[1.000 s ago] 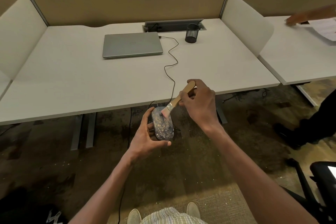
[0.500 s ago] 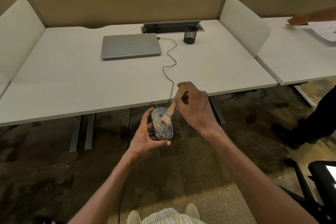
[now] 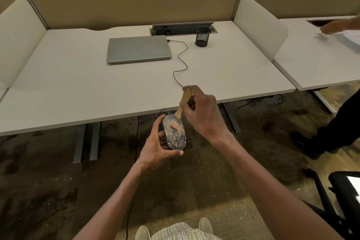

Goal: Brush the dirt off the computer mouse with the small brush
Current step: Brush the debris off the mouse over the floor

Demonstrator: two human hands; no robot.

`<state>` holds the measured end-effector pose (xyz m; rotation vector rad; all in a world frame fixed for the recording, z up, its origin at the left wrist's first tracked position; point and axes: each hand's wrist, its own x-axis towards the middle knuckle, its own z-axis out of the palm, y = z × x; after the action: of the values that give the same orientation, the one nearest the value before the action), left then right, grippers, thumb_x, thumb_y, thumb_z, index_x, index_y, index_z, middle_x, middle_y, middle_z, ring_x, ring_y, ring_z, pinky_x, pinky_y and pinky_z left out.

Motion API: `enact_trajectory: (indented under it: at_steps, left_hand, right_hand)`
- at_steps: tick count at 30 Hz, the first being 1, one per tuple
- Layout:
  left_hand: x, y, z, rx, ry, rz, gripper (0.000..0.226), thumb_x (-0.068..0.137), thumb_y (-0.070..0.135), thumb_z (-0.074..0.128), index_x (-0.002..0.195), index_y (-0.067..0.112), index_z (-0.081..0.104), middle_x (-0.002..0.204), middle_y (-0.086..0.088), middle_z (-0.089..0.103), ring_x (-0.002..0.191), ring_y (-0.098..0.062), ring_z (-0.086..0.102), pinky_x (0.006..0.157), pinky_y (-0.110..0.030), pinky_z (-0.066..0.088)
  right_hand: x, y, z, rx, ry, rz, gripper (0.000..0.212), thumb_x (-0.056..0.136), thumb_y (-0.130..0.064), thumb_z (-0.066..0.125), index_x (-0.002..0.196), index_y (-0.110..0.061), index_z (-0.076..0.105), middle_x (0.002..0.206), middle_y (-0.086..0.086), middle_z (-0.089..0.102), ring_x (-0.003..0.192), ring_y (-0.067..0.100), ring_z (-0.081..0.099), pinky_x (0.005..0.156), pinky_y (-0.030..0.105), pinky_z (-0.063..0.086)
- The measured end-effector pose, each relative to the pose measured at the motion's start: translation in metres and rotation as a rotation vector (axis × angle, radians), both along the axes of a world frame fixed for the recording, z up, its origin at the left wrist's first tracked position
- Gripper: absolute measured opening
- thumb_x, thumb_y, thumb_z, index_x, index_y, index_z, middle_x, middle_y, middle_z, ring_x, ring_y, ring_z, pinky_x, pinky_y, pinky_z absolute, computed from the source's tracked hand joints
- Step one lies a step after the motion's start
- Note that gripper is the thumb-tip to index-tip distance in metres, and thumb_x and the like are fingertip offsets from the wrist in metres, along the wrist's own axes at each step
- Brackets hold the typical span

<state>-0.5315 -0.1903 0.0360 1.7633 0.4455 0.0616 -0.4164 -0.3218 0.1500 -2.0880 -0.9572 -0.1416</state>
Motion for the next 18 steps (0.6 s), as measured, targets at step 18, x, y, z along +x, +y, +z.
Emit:
enact_trajectory:
  at_steps: [18]
  left_hand:
    - [0.0070, 0.0069, -0.0037, -0.010, 0.006, 0.008, 0.132, 0.059, 0.017, 0.098, 0.158, 0.037, 0.013, 0.147, -0.016, 0.052, 0.129, -0.026, 0.059, 0.109, -0.054, 0.049]
  right_hand:
    - [0.0067, -0.0039, -0.0029, -0.064, 0.034, 0.003, 0.033, 0.095, -0.012, 0.065, 0.127, -0.010, 0.056, 0.086, 0.007, 0.072, 0.070, 0.019, 0.072, 0.060, 0.032, 0.061]
